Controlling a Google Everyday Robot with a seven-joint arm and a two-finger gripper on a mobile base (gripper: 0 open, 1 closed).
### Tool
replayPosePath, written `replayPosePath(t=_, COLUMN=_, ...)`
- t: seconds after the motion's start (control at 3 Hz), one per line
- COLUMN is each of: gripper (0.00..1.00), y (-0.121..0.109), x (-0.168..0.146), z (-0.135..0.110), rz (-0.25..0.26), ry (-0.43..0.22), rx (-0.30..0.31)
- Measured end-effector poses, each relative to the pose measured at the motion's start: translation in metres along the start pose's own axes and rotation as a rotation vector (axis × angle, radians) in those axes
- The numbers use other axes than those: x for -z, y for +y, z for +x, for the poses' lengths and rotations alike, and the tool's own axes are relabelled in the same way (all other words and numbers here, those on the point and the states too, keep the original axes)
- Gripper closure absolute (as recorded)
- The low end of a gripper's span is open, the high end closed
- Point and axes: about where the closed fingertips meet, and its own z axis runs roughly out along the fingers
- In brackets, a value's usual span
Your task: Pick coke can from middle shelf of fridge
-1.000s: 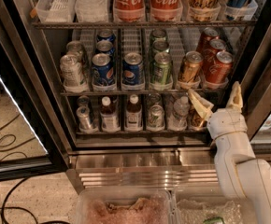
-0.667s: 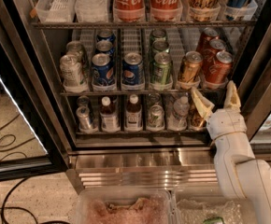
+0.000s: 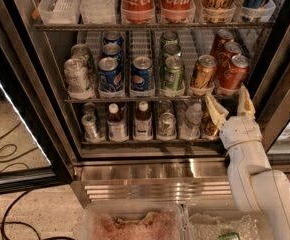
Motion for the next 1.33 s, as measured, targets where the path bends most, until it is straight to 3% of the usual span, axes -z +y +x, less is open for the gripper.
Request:
replayPosePath(t=0.33, gripper=0.38, y=0.000, x=0.000, z=0.000, rz=0.000, ry=0.000, rx=0.000)
replayPosePath(t=0.67, gripper=0.31, y=0.000, x=-0.002, z=0.000, rz=0.002, ry=-0.001, rx=0.002)
replayPosePath(t=1.0, gripper=0.24, y=0.000, x=-0.025, z=0.001, rz=0.019, ry=-0.023, rx=0.011)
replayPosePath(t=1.33, gripper=0.25, y=0.002, x=-0.024, z=0.000, rz=0.014, ry=-0.027, rx=0.015)
